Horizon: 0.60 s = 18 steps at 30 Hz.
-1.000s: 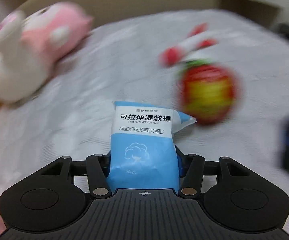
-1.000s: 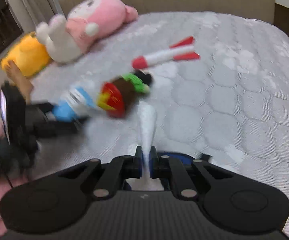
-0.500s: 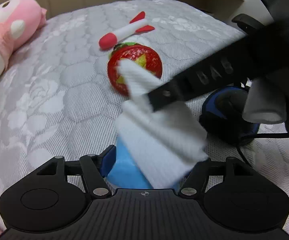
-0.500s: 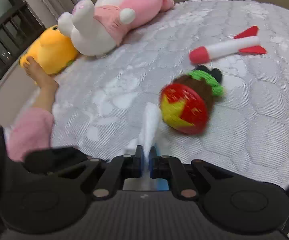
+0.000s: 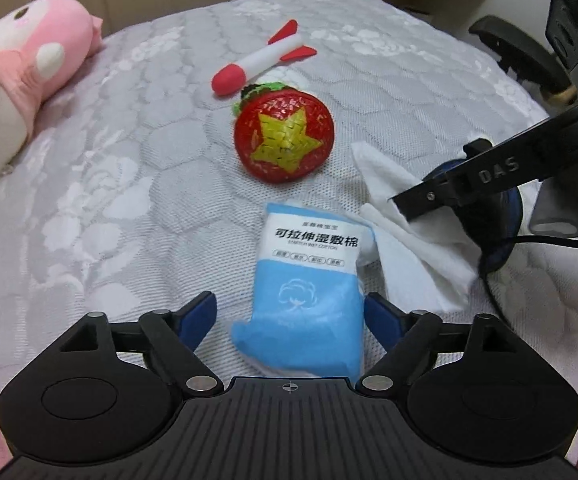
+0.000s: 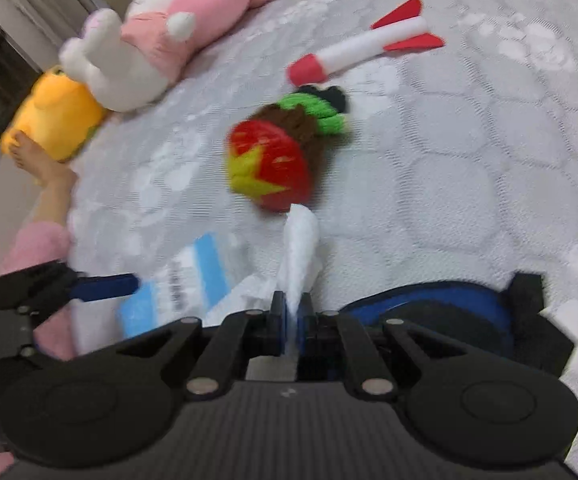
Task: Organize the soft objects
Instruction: 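Wipe the blue-rimmed container with the right tool while the left tool holds the pack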
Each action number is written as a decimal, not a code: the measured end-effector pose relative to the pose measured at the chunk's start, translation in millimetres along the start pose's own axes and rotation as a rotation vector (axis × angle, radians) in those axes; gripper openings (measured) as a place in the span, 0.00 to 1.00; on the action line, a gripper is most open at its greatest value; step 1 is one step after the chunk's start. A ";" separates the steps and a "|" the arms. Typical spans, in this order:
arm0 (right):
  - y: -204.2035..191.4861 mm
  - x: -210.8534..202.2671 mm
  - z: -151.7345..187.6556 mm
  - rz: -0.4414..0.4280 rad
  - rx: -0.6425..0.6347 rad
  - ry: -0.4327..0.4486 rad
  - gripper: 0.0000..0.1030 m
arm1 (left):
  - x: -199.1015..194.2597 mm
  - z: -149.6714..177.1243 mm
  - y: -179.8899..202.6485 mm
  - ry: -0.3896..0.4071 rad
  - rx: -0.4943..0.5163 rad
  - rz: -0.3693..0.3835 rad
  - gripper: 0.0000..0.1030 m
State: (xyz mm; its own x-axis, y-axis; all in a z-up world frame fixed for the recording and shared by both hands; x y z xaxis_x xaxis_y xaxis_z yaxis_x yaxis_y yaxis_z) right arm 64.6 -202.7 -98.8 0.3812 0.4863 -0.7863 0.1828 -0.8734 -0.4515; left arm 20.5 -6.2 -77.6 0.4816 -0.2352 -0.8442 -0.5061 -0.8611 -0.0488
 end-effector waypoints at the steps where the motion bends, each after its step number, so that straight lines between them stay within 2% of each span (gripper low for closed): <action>1: -2.6 -1.7 1.1 -0.046 0.017 -0.004 0.06 | -0.6 -0.5 -1.5 -0.006 0.008 0.001 0.88; 3: -9.2 -1.2 3.0 -0.148 0.046 -0.024 0.06 | -5.8 1.5 -2.1 -0.018 0.025 0.002 0.90; 5: -17.6 5.4 7.3 -0.183 0.042 -0.067 0.06 | -10.9 4.0 -1.1 -0.026 0.041 -0.001 0.90; 10: -26.0 19.2 25.9 -0.044 -0.062 -0.128 0.06 | -14.3 2.0 -2.4 -0.032 0.058 0.000 0.90; 15: -5.4 -10.7 29.6 -0.047 0.025 -0.052 0.06 | 0.5 -14.5 -9.5 -0.037 0.039 0.017 0.90; 18: 9.2 -32.8 29.0 -0.043 0.085 0.010 0.06 | 27.1 -29.9 -8.8 -0.083 0.067 0.035 0.91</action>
State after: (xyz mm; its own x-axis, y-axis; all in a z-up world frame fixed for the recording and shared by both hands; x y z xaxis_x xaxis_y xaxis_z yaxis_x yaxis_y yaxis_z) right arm 27.5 -225.9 -89.4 0.3838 0.5229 -0.7611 0.1220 -0.8457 -0.5195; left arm 59.5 -18.5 -84.1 0.4032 -0.2238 -0.8873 -0.5696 -0.8203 -0.0519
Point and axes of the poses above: each gripper's, at about its wrist camera, not at the fingertips, and x roughly the way its jaws point, y to its right, z to its underside, the point moved 1 cm from there along x, roughly the way its jaws point, and after that the axes turned 2 degrees about x, right-handed, at the moved point
